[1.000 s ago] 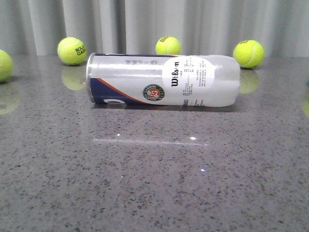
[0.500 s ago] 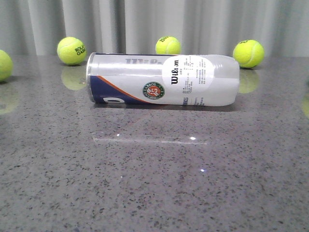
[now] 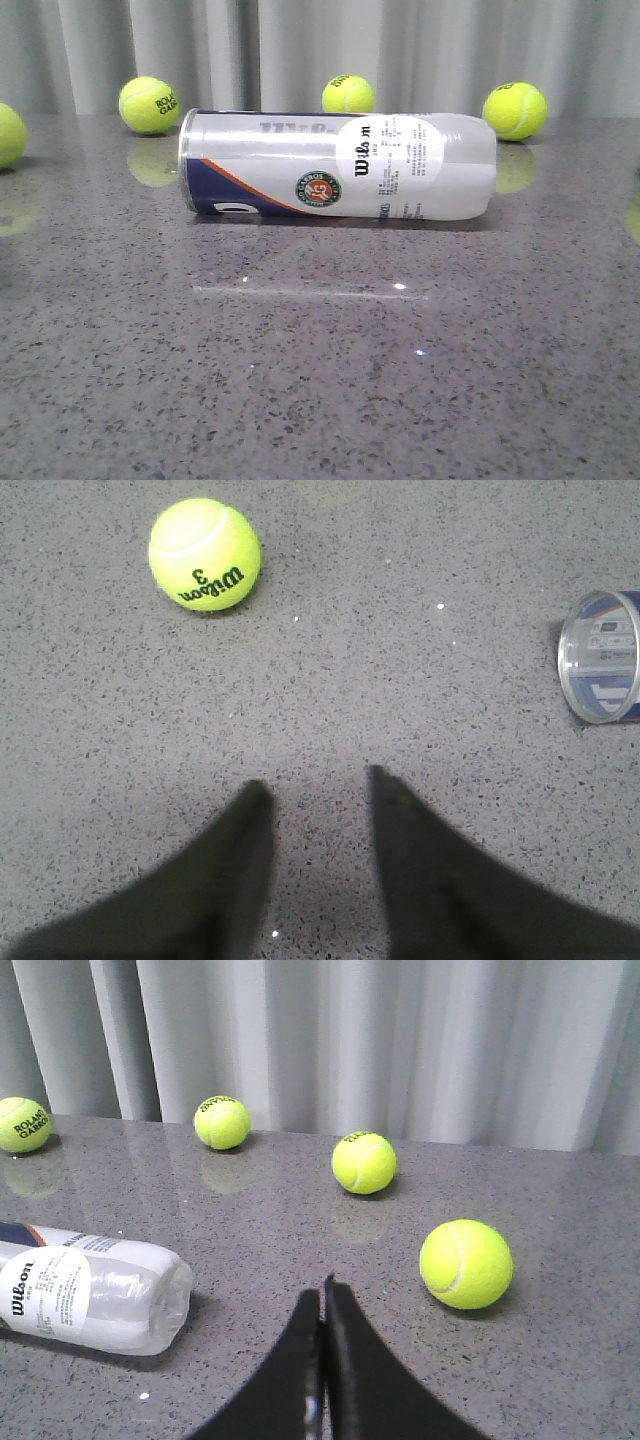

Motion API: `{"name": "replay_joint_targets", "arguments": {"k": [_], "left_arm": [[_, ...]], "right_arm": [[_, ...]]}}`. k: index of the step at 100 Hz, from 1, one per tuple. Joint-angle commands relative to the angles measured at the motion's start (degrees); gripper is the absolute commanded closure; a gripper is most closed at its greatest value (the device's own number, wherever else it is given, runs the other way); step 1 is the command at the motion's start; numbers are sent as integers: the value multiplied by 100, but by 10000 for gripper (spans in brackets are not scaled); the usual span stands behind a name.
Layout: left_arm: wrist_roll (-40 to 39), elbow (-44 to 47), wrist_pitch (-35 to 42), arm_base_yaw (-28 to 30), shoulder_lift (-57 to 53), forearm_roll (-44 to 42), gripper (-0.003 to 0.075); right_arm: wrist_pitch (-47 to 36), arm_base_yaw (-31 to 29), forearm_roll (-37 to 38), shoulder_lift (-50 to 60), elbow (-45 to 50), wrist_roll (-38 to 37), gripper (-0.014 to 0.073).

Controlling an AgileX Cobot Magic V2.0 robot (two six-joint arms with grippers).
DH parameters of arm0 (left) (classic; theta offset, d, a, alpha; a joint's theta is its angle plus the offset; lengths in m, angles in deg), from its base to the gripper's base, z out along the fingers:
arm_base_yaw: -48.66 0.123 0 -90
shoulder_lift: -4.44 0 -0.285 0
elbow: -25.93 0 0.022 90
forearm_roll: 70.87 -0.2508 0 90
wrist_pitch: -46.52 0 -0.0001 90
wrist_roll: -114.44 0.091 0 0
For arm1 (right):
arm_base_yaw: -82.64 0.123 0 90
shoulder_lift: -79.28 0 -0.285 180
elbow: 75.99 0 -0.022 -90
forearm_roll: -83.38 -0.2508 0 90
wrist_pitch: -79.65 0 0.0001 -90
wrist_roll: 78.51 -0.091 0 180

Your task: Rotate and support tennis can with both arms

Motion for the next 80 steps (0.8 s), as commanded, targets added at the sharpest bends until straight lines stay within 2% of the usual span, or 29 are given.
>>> {"name": "replay_joint_targets", "arguments": {"k": [1, 7, 11, 27, 57, 80], "left_arm": [[17, -202, 301, -55, -30, 99, 138], [17, -202, 350, -55, -30, 191, 31], [17, -202, 362, -55, -30, 301, 6], [148, -202, 569, -55, 90, 852, 46], [2367, -202, 581, -55, 1062, 3734, 73], [3815, -202, 115, -55, 2056, 5387, 73]], "right_arm": [[-507, -34, 73, -37, -140, 18, 662], [-507, -34, 73, -37, -140, 18, 662], [-507, -34, 73, -37, -140, 18, 662], [-507, -34, 73, -37, -140, 18, 662], [-507, -34, 73, -37, -140, 18, 662], [-507, -34, 73, -37, -140, 18, 662]]}}
